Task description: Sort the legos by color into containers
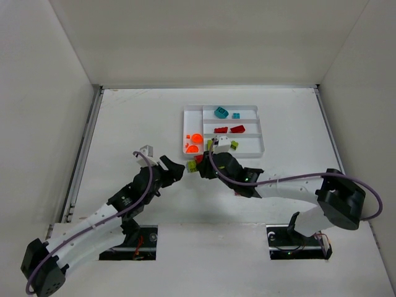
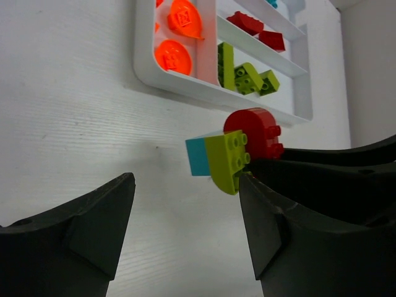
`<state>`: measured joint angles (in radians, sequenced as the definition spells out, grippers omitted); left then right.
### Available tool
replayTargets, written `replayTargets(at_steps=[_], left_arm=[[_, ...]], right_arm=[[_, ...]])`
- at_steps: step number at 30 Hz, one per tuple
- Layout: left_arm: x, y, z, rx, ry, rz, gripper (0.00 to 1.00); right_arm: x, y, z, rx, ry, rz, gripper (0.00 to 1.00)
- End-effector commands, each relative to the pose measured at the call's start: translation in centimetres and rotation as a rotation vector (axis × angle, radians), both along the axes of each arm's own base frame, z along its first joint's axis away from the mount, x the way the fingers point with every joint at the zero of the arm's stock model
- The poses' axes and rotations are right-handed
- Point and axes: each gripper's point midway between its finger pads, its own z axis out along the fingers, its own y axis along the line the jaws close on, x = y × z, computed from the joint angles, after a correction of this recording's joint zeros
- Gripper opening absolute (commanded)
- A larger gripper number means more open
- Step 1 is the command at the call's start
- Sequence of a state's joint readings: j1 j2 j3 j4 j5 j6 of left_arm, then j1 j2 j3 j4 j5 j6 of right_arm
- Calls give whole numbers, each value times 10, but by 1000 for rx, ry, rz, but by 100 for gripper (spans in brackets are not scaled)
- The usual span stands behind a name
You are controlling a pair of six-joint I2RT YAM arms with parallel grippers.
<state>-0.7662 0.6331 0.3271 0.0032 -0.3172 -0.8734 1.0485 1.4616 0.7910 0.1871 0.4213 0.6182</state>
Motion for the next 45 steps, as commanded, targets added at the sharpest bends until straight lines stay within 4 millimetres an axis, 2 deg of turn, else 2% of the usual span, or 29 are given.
replayTargets(at_steps=[1, 5, 9, 15, 29, 35, 39, 45], left_arm=[[8, -22, 34, -133, -88, -30, 66], [9, -34, 31, -145, -84, -63, 66], [14, -35, 27, -157, -82, -52, 63], [17, -46, 34, -193, -89, -82, 61], [24, -48, 22, -179, -46, -64, 60], [25, -52, 23, -200, -46, -63, 52], [27, -53, 26, -213, -59, -59, 36], [24, -54, 28, -223, -74, -66, 19]], right_arm=[[1, 7, 26, 112, -16, 11, 29], [0, 9, 32, 168, 0, 35, 29], [-1, 10, 37, 234, 26, 48, 29], [-1, 10, 38, 283, 41, 50, 29], [0, 8, 47, 339, 37, 53, 29], [-2, 11, 47, 370, 50, 65, 29], [-2, 10, 45, 397, 66, 66, 29], [4, 2, 49, 465, 82, 51, 29]])
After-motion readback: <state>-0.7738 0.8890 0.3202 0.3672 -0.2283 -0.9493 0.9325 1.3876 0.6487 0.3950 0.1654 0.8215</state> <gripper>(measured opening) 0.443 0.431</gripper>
